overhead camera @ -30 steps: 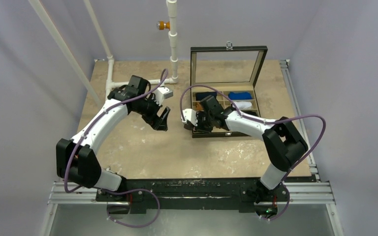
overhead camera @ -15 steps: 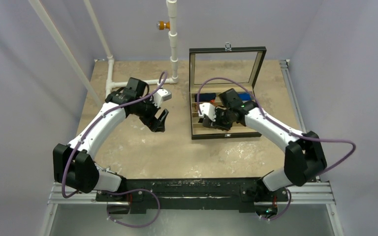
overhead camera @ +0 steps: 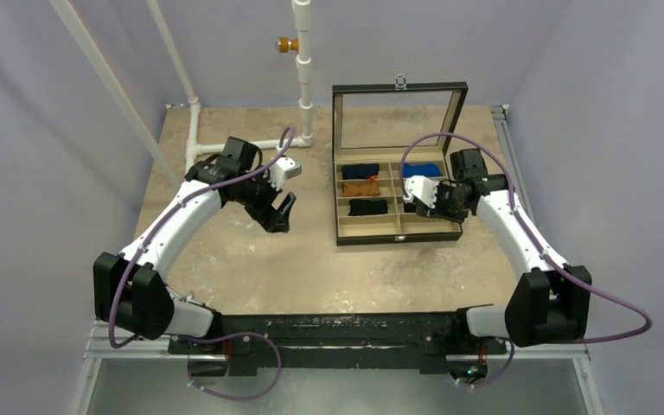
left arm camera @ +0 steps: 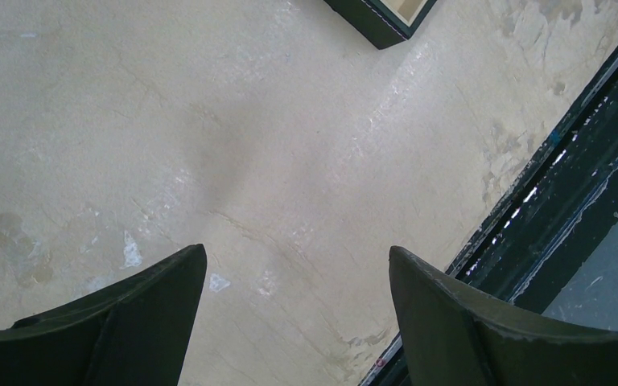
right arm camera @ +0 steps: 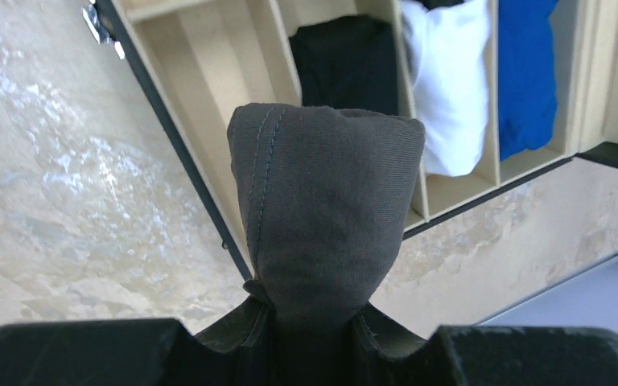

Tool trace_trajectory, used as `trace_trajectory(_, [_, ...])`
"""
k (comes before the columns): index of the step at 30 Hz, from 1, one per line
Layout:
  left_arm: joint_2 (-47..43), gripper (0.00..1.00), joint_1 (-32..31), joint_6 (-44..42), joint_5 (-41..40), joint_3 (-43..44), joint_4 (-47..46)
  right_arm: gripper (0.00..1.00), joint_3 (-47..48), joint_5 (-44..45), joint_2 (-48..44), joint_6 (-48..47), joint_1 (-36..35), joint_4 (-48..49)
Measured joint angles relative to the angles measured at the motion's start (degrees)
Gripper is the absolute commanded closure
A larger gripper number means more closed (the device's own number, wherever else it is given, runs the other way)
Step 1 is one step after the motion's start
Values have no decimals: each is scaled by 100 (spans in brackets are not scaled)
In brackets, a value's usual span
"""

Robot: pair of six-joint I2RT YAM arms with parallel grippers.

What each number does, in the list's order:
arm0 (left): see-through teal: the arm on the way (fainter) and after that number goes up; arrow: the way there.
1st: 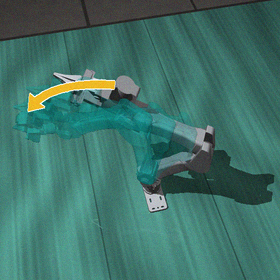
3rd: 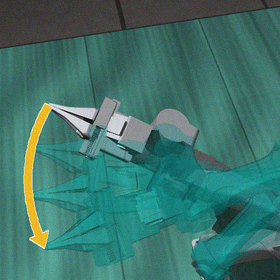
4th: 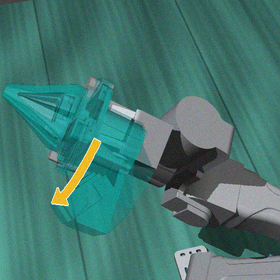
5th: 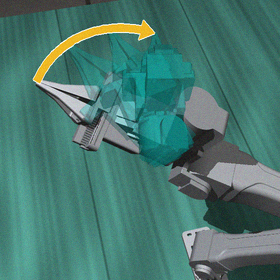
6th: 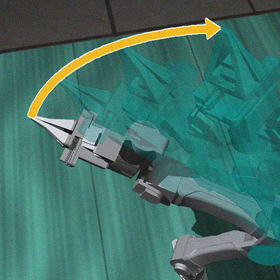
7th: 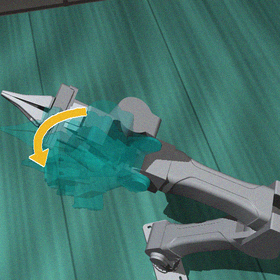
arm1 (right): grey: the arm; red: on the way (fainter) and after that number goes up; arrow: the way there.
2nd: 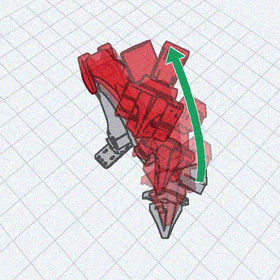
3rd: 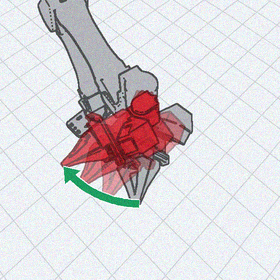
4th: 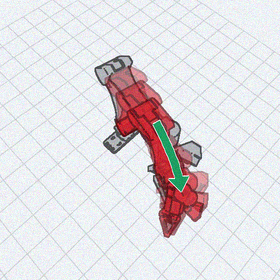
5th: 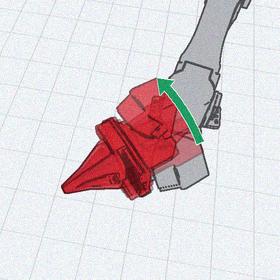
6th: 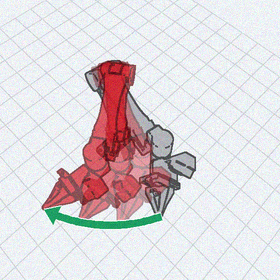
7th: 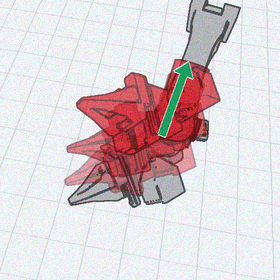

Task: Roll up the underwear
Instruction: Place the underwear in the storage box.

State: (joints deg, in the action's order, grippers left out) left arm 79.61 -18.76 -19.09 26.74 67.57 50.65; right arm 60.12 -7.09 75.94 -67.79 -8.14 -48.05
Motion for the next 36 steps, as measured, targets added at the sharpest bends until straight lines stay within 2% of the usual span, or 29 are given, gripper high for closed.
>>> trace_trajectory(12, [122, 18, 0, 0, -4, 0, 2, 100, -859, 52, 22, -793, 142, 498])
trace_trajectory(25, [210, 18, 0, 0, -15, 0, 2, 100, -1128, 57, 92, -1318, 142, 1261])
trace_trajectory(36, [214, 18, 0, 0, -26, 0, 2, 100, -1735, 190, 87, -1740, 142, 1818])
